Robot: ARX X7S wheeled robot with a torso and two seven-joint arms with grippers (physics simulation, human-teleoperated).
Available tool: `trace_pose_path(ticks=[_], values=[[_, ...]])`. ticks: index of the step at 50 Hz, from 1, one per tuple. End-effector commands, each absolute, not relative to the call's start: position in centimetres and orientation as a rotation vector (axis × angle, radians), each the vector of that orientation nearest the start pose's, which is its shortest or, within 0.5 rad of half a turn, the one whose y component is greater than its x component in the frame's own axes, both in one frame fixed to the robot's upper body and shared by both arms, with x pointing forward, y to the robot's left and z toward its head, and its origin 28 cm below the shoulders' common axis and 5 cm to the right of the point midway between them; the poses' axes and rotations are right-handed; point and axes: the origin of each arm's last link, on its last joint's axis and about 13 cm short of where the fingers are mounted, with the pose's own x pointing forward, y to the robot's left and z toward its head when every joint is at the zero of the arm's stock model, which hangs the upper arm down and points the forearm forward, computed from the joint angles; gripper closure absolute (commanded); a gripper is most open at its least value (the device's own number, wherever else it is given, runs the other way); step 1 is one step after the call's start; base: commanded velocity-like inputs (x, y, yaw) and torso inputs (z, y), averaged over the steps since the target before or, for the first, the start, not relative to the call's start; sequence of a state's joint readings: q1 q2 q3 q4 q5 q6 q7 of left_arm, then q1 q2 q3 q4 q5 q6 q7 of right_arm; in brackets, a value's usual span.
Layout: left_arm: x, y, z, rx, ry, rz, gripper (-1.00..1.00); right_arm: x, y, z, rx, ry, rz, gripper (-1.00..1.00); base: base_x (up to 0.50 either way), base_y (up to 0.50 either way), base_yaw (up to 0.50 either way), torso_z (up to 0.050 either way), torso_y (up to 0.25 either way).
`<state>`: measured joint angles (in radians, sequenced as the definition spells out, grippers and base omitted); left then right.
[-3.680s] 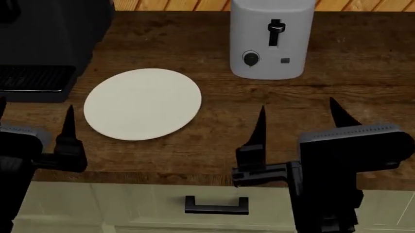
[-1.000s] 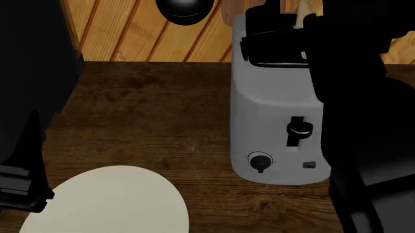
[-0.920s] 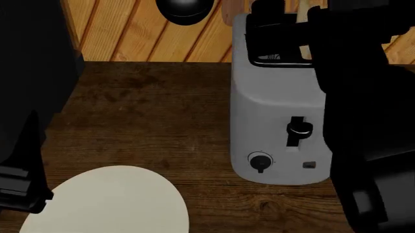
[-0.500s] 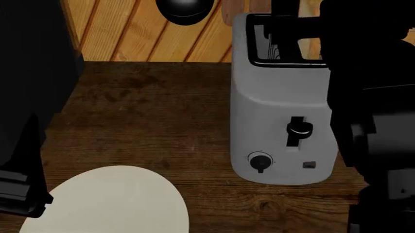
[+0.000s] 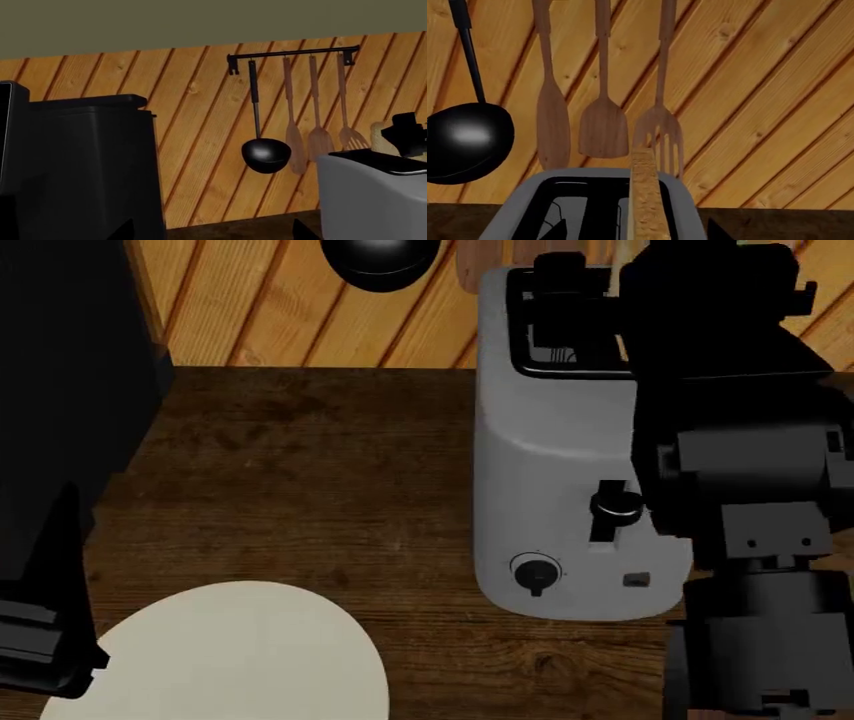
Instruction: Place the toasted item on a plate.
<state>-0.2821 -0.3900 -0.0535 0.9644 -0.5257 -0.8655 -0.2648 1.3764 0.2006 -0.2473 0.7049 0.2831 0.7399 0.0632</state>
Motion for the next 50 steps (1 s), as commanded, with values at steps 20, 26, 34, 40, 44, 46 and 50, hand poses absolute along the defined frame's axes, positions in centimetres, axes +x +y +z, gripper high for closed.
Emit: trace_pose_path(ticks=[20,26,34,40,44,46,50], values=[[18.5,23.2,19.9,0.078,-0.322,-0.108,-1.0,42.0,-13.9,26.5,-0.072,0.155,-0.062,1.0,0.0,0.0,0.0,0.0,0.0],[18.6,23.1,20.0,0.077,-0.326,-0.109,-1.0,41.7,-14.1,26.6,-0.075,0.148,-0.063,1.0,0.0,0.0,0.0,0.0,0.0],[18.5,23.2,19.7,0.076,-0.322,-0.108,-1.0,41.4,-14.3,27.0,-0.064,0.117,-0.07,1.0,0.0,0.0,0.0,0.0,0.0],[18.5,23.2,19.5,0.081,-0.318,-0.109,-1.0,41.2,-14.1,28.4,-0.065,0.073,-0.06,1.0,0.0,0.0,0.0,0.0,0.0],[18.4,23.2,19.4,0.077,-0.315,-0.11,-1.0,41.1,-14.1,29.3,-0.066,0.05,-0.057,1.0,0.0,0.0,0.0,0.0,0.0],[18.4,23.2,19.4,0.075,-0.315,-0.11,-1.0,41.2,-14.1,29.7,-0.066,0.043,-0.057,1.0,0.0,0.0,0.0,0.0,0.0],[18.5,23.2,19.5,0.081,-0.314,-0.115,-1.0,41.3,-14.0,30.1,-0.069,0.032,-0.055,1.0,0.0,0.0,0.0,0.0,0.0]])
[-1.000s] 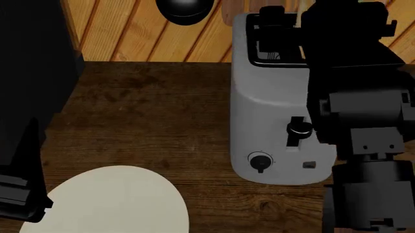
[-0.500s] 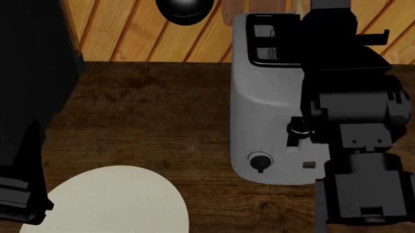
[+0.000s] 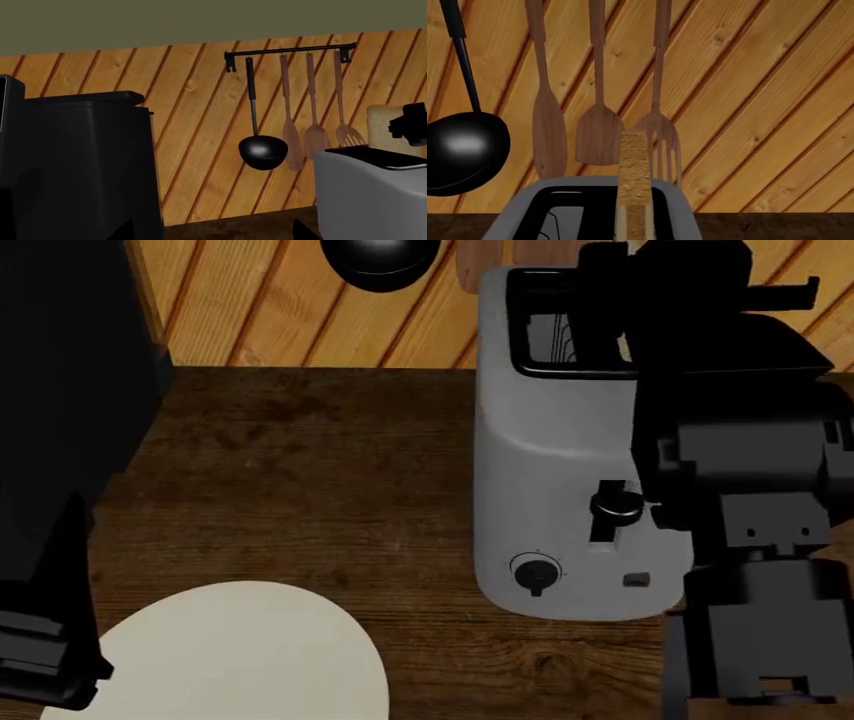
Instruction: Place the toasted item on a plate.
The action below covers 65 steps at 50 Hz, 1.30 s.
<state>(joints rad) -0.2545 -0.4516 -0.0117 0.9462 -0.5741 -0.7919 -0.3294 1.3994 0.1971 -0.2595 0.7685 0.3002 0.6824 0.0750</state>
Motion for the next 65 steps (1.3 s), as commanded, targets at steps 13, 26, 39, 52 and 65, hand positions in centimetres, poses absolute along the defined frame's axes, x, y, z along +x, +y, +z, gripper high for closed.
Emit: trace_pose_path(ticks=[13,26,39,52,65], values=[[18.7,23.1,19.6,0.083,-0.313,-0.12,-1.0,40.2,-13.4,32.4,-0.093,-0.028,-0.03,1.0,0.0,0.0,0.0,0.0,0.0],[18.6,23.2,19.4,0.084,-0.309,-0.114,-1.0,36.3,-12.1,32.7,-0.076,-0.095,0.074,1.0,0.0,0.0,0.0,0.0,0.0],[18.6,23.1,19.6,0.093,-0.313,-0.116,-1.0,31.4,-9.1,34.5,-0.053,-0.181,0.238,1.0,0.0,0.0,0.0,0.0,0.0],[18.2,23.5,19.8,0.099,-0.315,-0.096,-1.0,28.1,-5.8,31.9,-0.092,-0.155,0.417,1.0,0.0,0.0,0.0,0.0,0.0],[17.8,23.9,19.5,0.11,-0.308,-0.08,-1.0,25.2,-4.7,28.1,-0.018,-0.085,0.6,1.0,0.0,0.0,0.0,0.0,0.0]])
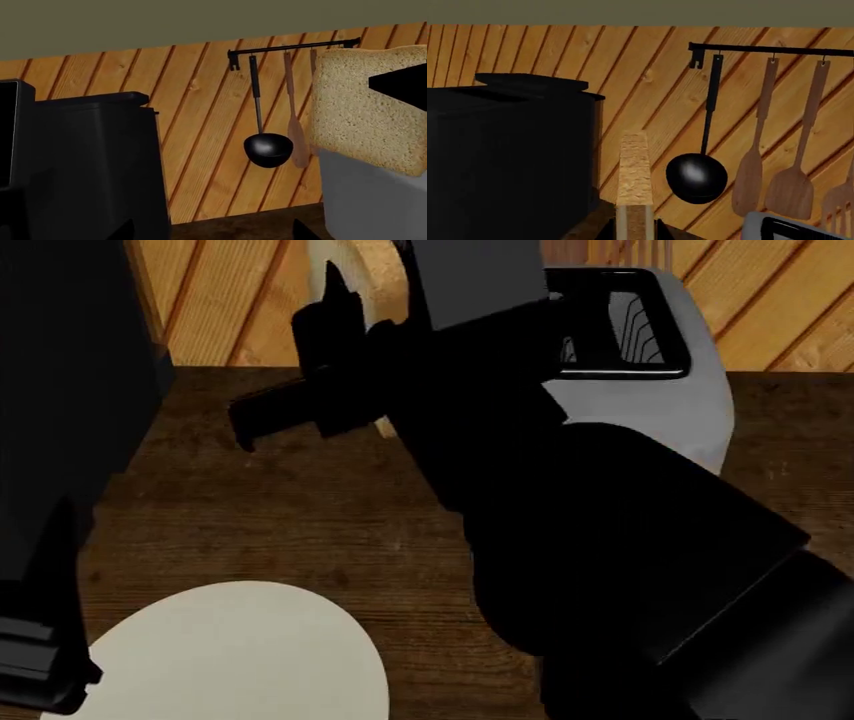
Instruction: Place the toasted item on a plate.
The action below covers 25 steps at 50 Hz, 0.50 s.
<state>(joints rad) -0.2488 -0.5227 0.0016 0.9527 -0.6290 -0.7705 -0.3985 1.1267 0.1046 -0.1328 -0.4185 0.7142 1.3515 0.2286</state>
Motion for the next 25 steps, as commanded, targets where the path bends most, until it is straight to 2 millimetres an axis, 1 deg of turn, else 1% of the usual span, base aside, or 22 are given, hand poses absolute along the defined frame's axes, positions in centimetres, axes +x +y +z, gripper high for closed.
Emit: trace_pose_path(ticks=[1,2,6,15,18,24,25], values=[[17.8,23.9,19.5,0.11,-0.307,-0.079,-1.0,25.1,-4.7,28.1,-0.003,-0.075,0.604,1.0,0.0,0.0,0.0,0.0,0.0],[17.7,23.9,19.4,0.111,-0.306,-0.077,-1.0,24.6,-4.7,28.0,0.007,-0.069,0.617,1.0,0.0,0.0,0.0,0.0,0.0],[17.6,24.1,19.4,0.114,-0.306,-0.067,-1.0,23.7,-4.9,27.6,0.053,-0.036,0.64,1.0,0.0,0.0,0.0,0.0,0.0],[17.2,24.4,19.3,0.116,-0.302,-0.047,-1.0,22.7,-5.5,26.0,0.115,0.029,0.693,1.0,0.0,0.0,0.0,0.0,0.0],[17.2,24.3,19.4,0.114,-0.303,-0.054,-1.0,21.8,-5.8,25.8,0.156,0.043,0.723,1.0,0.0,0.0,0.0,0.0,0.0],[17.3,24.4,19.3,0.111,-0.304,-0.051,-1.0,20.6,-5.8,25.3,0.197,0.059,0.731,1.0,0.0,0.0,0.0,0.0,0.0],[17.3,24.4,19.3,0.11,-0.303,-0.051,-1.0,20.4,-5.8,25.3,0.236,0.066,0.735,1.0,0.0,0.0,0.0,0.0,0.0]])
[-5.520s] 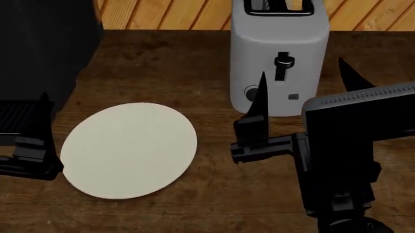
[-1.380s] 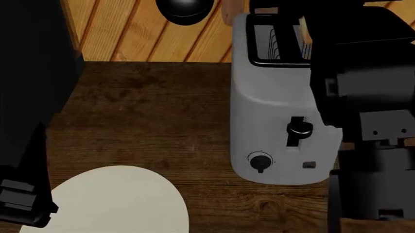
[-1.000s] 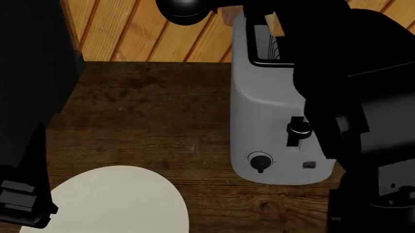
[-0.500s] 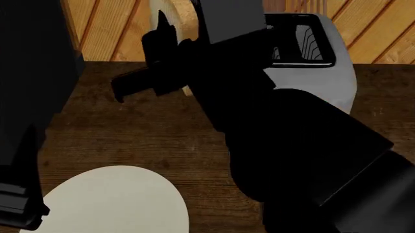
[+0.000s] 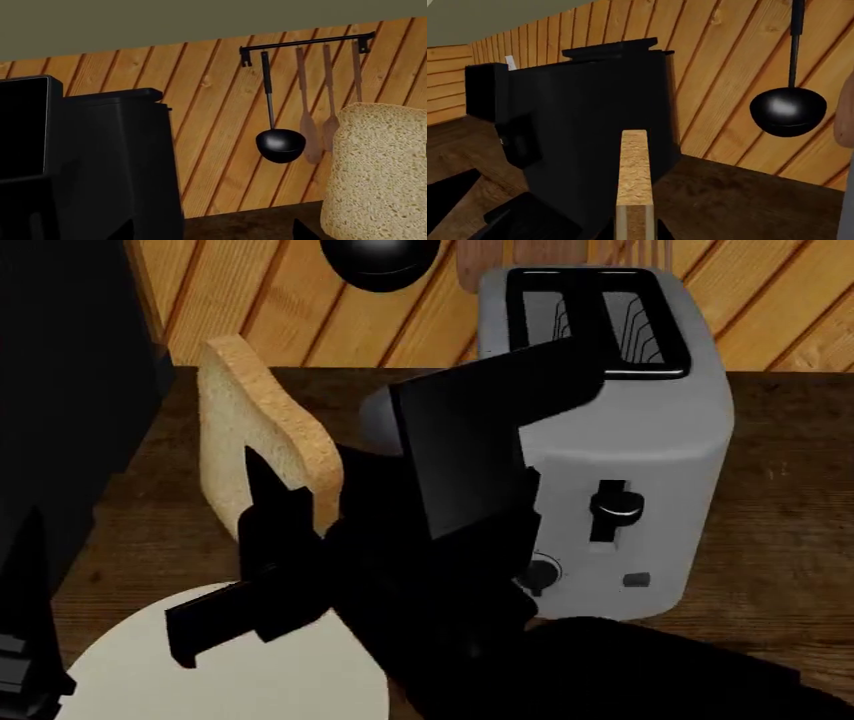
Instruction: Place the toasted item on a plate.
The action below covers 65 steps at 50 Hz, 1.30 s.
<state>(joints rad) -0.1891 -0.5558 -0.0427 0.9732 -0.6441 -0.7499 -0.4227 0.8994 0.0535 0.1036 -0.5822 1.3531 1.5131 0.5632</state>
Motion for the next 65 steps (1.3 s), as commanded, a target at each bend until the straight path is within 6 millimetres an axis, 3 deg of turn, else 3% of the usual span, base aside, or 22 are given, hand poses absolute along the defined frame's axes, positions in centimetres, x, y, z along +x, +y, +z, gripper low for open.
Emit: trace_pose_path(ticks=[1,11,19,33,39,50,65], values=[[17.2,24.4,19.4,0.11,-0.304,-0.051,-1.0,20.2,-5.8,25.2,0.237,0.064,0.741,1.0,0.0,0.0,0.0,0.0,0.0],[17.3,24.3,19.5,0.113,-0.308,-0.056,-1.0,19.9,-5.3,23.6,0.291,0.099,0.743,1.0,0.0,0.0,0.0,0.0,0.0],[17.3,24.3,19.3,0.113,-0.308,-0.058,-1.0,19.6,-3.8,22.6,0.331,0.111,0.786,1.0,0.0,0.0,0.0,0.0,0.0],[17.0,24.5,19.3,0.11,-0.307,-0.052,-1.0,21.4,-2.2,22.0,0.317,0.139,0.838,1.0,0.0,0.0,0.0,0.0,0.0],[16.7,25.6,19.4,0.126,-0.301,0.001,-1.0,22.0,-1.7,21.9,0.318,0.142,0.861,1.0,0.0,0.0,0.0,0.0,0.0],[15.7,26.9,19.5,0.131,-0.301,0.06,-1.0,22.6,-1.4,21.1,0.319,0.173,0.878,1.0,0.0,0.0,0.0,0.0,0.0],[15.1,27.1,19.3,0.137,-0.295,0.076,-1.0,22.4,-1.5,19.6,0.329,0.236,0.871,1.0,0.0,0.0,0.0,0.0,0.0]])
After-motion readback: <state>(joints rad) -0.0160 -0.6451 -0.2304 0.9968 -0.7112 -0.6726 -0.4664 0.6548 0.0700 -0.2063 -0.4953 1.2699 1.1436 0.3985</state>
